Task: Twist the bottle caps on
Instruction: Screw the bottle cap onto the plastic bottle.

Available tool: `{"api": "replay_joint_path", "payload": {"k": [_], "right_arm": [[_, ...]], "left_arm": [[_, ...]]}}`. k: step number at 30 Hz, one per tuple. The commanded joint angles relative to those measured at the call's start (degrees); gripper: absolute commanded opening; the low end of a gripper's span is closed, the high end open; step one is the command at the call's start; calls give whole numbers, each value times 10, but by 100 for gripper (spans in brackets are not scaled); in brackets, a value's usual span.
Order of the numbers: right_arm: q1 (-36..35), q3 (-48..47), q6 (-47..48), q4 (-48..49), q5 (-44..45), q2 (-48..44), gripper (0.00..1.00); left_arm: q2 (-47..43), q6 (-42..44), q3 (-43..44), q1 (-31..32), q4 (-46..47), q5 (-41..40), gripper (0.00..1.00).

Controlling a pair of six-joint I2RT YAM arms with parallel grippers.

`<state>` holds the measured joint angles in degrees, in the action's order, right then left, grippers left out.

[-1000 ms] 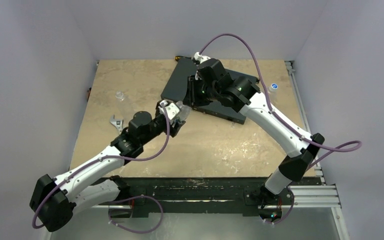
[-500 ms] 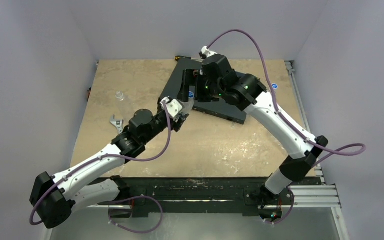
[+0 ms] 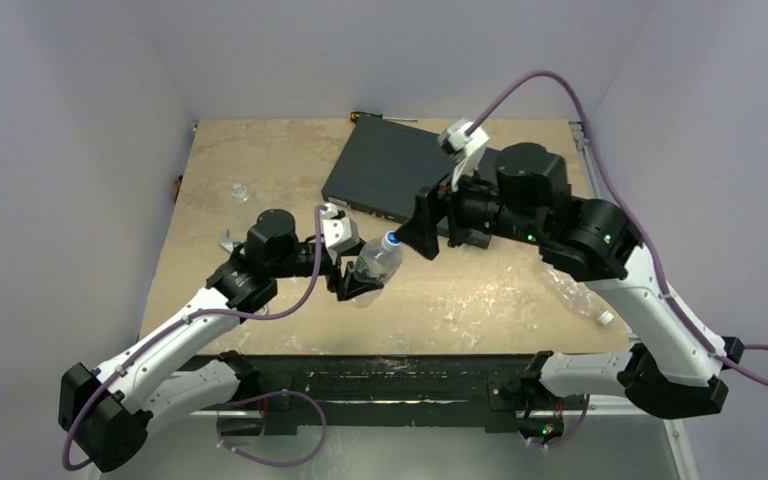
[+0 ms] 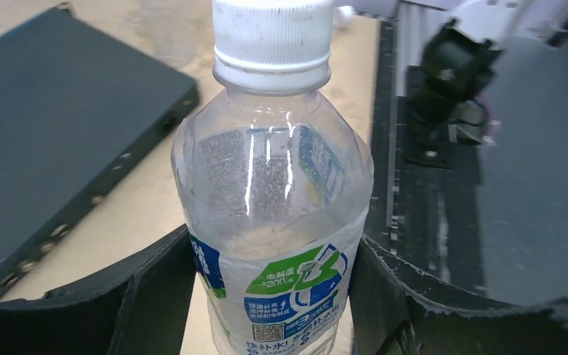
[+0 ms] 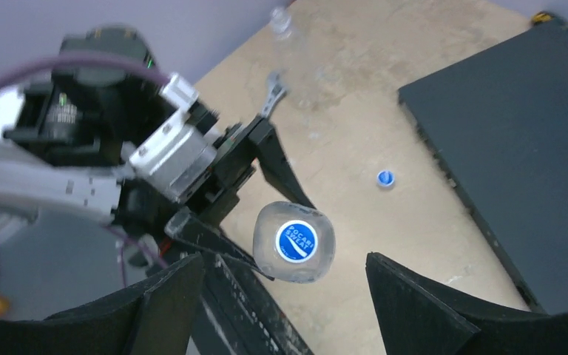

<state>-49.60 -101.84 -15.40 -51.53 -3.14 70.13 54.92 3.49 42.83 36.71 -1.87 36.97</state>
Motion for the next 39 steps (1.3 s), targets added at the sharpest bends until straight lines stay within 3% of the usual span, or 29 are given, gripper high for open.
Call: {"api": "replay_joint_path", "payload": {"k": [1,8,13,15,20,28,31,35,37,39], "right_arm": [[-56,36,87,-27,-50,31,81],[-61,43,104,-38,-72,41,65],[-61,49,106,-40,-89,50,47],[-62,49,104,-42,-88,50,46],[-62,36,95,-44,-95,43,59],[-62,28,94,-59,-102,47,49],[-62,27,94,-59,-106,47,42],[-62,23,88,-59,-100,52,23],[-62,24,68,-57,-91,59,16],[-62,24,35,-60,-68,71,9]], "left_arm": [[-6,-25,36,-4,-34,172,0],[-15,-30,32,-5,-45,204,0],[-19,-26,28,-4,-52,199,0],[-19,-24,24,-5,-52,199,0],[-15,-21,19,-4,-51,199,0],[-15,-19,15,-6,-49,195,0],[-14,-20,14,-7,-48,194,0],[-16,-19,14,-7,-48,186,0],[-18,-19,16,-7,-44,162,0],[-24,-17,20,-8,-37,88,0]]}}
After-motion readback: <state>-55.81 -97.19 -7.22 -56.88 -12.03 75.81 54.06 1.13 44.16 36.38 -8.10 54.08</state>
